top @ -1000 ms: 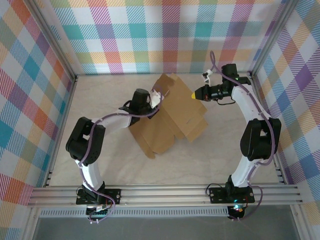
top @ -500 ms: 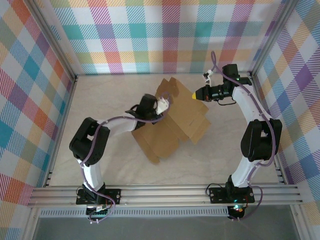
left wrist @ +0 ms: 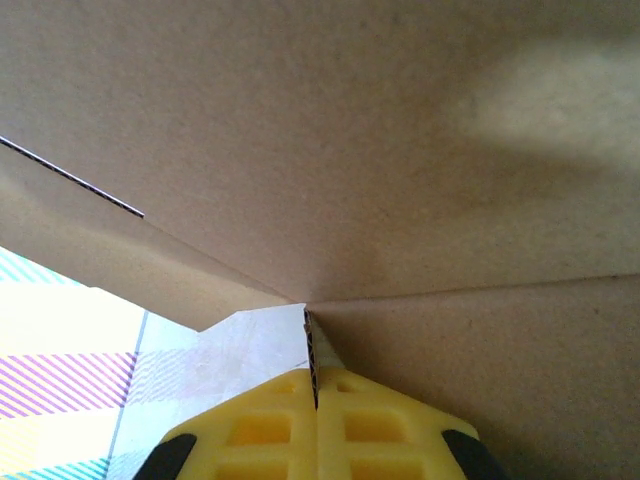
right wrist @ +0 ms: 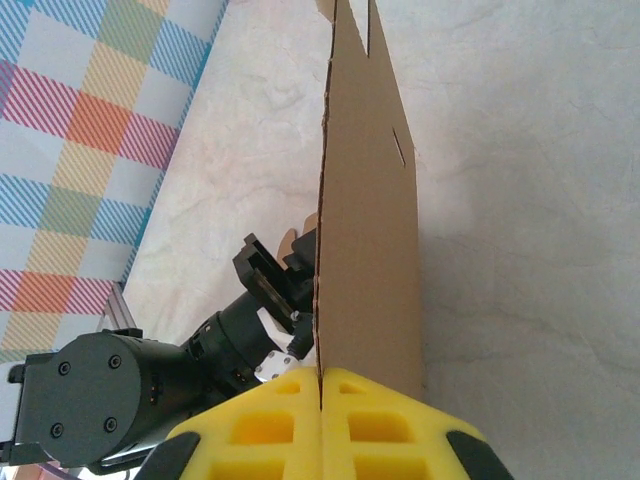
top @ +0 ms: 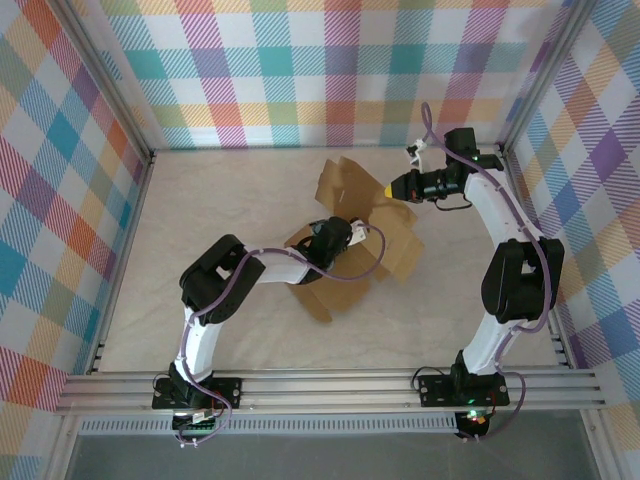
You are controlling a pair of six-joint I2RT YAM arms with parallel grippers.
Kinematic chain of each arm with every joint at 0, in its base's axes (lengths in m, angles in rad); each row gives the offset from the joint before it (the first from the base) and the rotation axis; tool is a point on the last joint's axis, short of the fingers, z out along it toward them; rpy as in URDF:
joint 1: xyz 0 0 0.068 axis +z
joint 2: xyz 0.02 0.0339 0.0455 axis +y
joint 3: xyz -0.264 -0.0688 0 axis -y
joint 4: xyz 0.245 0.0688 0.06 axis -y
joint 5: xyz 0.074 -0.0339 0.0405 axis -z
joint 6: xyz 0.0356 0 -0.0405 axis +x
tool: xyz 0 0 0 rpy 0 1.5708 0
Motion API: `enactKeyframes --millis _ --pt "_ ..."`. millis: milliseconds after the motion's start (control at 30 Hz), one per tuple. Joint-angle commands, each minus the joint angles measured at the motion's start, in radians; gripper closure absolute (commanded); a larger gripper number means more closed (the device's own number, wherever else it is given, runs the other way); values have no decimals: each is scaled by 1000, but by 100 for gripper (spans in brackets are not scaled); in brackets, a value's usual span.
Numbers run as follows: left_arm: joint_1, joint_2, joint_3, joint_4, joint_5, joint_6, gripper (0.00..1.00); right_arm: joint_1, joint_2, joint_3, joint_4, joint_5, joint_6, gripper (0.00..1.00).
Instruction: Fold the paper box
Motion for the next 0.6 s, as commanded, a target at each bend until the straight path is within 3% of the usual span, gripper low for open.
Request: enactKeyframes --millis 0,67,167,267,300,367,400,500,567 --pt "8 -71 27 -48 77 -61 99 9 -13 4 36 -52 -4 100" --pt "37 -111 55 -157 188 -173 98 9 -16 3 40 -50 -4 100" --pt "114 -175 112 -336 466 -360 92 9 -19 2 39 -52 -6 100" --pt "172 -210 151 -422 667 -444 84 7 -22 2 42 -52 -9 100" --pt "184 -211 172 -460 700 -452 75 7 -24 1 40 -50 -9 100" --pt "202 -212 201 -513 737 -469 71 7 -21 1 43 -46 -12 100" --pt "218 -221 200 -512 773 -493 64 6 -20 1 42 -45 -14 100" --pt "284 -259 158 -446 913 -604 62 3 -20 -2 41 -45 -17 100" --pt "325 -287 129 -409 948 -661 54 2 -21 -2 41 -45 -18 100"
